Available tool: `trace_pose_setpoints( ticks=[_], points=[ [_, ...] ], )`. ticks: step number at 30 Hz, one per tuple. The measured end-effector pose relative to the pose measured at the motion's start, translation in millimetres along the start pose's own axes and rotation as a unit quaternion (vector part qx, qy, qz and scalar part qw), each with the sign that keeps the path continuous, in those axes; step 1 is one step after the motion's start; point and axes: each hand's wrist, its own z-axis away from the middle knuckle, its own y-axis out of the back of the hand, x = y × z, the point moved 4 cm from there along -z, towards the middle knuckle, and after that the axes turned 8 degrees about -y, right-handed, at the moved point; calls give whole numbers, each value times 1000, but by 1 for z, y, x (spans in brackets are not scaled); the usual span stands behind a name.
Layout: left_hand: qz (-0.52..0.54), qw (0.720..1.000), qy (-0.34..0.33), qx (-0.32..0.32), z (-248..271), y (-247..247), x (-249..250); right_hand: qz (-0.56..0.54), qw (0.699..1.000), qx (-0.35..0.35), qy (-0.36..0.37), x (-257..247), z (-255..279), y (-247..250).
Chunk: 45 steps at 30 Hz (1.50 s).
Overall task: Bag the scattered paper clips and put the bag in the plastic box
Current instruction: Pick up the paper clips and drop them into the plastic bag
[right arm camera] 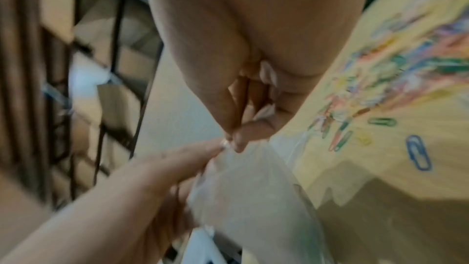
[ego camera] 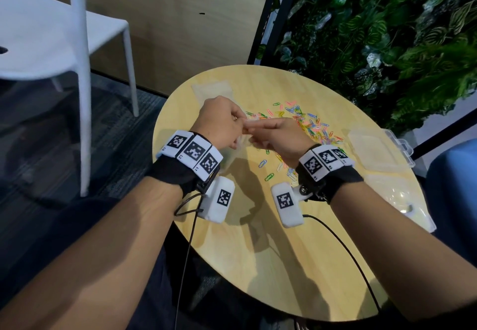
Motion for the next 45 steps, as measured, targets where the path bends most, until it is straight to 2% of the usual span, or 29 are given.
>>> trace_pose_setpoints(
  ticks=[2,3,4,5,7,9,10,11,13,16,18,20,23,27,29,33,35,36,38,41,45],
  points=[
    [-1,1000,9,22,-2,5,-2,-19,999,37,3,3,-1,15],
    [-3,999,12,30,-2,7,-3,45,997,58,22,6,-4,23],
    [-7,999,14,35,-3,10,-4,165,982,73,51,10,-5,28],
    [-10,999,15,35,-3,11,-4,308,946,69,80,17,-5,29],
    [-14,999,16,29,-2,12,-4,532,835,9,140,40,1,19],
    [-21,999,15,25,-1,12,-3,651,728,-53,207,71,8,8],
    [-25,999,14,24,-1,12,-3,686,695,-68,203,85,10,8],
    [-30,999,13,23,0,11,-2,710,678,-69,178,96,10,12],
    [-35,999,12,18,0,10,-2,736,663,-46,129,108,9,28],
    [-40,999,15,8,2,6,0,767,631,6,119,109,10,48],
    [-43,999,16,3,3,3,1,775,622,14,107,110,6,61],
    [-49,999,15,0,4,0,3,759,646,11,85,112,0,74],
    [-62,998,10,-6,3,-4,5,695,710,38,108,110,-5,85],
    [-70,997,4,-32,2,-16,10,653,743,60,137,105,-2,93],
    [-77,996,1,-43,2,-23,13,602,784,88,124,101,2,100],
    [-91,993,-7,-70,5,-42,17,367,905,208,63,95,15,130],
    [-103,990,-21,-91,10,-55,19,119,971,207,0,101,21,141],
    [-110,988,-30,-102,12,-61,19,-9,983,183,-32,103,24,139],
    [-121,985,-41,-114,14,-71,19,-167,975,127,-78,98,30,128],
    [-99,989,-30,-107,14,-80,18,-251,963,46,-90,79,34,110],
    [-51,995,-30,-77,10,-91,23,-274,958,3,-86,62,35,89]
  ],
)
